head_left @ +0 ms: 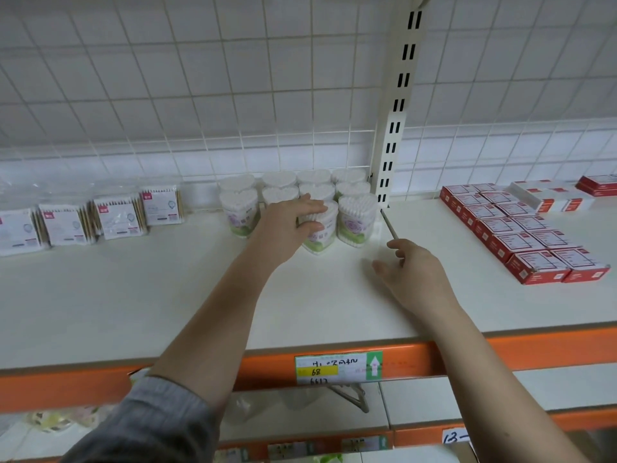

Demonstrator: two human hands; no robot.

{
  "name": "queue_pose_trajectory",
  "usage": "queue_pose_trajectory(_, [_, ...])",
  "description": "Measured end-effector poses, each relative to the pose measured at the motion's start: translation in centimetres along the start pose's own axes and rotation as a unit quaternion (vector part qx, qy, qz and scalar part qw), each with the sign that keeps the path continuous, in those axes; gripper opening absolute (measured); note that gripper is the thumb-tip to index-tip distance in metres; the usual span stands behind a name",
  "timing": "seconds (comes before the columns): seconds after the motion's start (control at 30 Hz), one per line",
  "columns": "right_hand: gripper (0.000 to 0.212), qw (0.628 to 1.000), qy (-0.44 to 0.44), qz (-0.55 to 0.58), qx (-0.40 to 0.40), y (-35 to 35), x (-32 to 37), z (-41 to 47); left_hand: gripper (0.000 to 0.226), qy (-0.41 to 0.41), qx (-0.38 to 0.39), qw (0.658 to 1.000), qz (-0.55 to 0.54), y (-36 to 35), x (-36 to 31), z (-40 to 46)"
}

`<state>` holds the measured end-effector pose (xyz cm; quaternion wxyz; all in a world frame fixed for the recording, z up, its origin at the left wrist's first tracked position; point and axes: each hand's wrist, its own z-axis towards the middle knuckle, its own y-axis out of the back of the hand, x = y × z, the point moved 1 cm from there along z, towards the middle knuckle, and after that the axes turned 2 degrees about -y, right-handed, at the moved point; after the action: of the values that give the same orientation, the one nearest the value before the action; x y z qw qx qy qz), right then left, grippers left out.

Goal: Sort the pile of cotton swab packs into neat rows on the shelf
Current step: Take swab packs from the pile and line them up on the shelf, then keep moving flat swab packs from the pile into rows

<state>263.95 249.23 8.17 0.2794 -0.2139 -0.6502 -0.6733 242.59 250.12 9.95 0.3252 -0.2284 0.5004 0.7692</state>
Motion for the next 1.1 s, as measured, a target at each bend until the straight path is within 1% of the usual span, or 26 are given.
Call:
queue_pose_trajectory(0.2, [0.053,0.999,0.025,-0.014,0.024,0.2,-0.1,-0.1,0.031,0.031,-0.03,0.999,-0.026,-0.8,-0.9,-0.1])
queue_pose_trajectory(0.27, [0.054,0.998,0.038,-0.025,0.036,0.4,-0.1,-0.3,0.032,0.031,-0.041,0.999,-0.008,-1.0,-1.2,-0.4])
queue_pose_trajectory(0.4, [0.055,0.995,0.065,-0.047,0.064,0.8,-0.3,-0.9,0.042,0.032,-0.074,0.995,0.05,-0.8,-2.1,-1.6])
queue_pose_trajectory(0.6, [0.056,0.988,0.101,-0.07,0.096,0.9,0.8,-2.2,0.036,0.1,-0.158,0.977,0.1,1.4,-2.7,-5.6])
queue_pose_trajectory(0.7, [0.055,0.984,0.121,-0.072,0.107,0.4,2.2,-3.3,0.035,0.133,-0.17,0.969,0.118,3.2,-2.5,-7.7])
queue_pose_trajectory(0.83, [0.051,0.98,0.137,-0.068,0.129,-0.9,4.8,-5.5,0.037,0.179,-0.16,0.957,0.16,6.6,-1.6,-11.1])
queue_pose_trajectory(0.97, [0.042,0.975,0.148,-0.083,0.146,-3.3,8.1,-8.0,0.04,0.223,-0.161,0.943,0.189,11.5,0.3,-15.1])
queue_pose_trajectory(1.1, [0.041,0.972,0.16,-0.083,0.149,-7.1,12.6,-11.5,0.041,0.253,-0.152,0.933,0.206,17.4,2.7,-19.7])
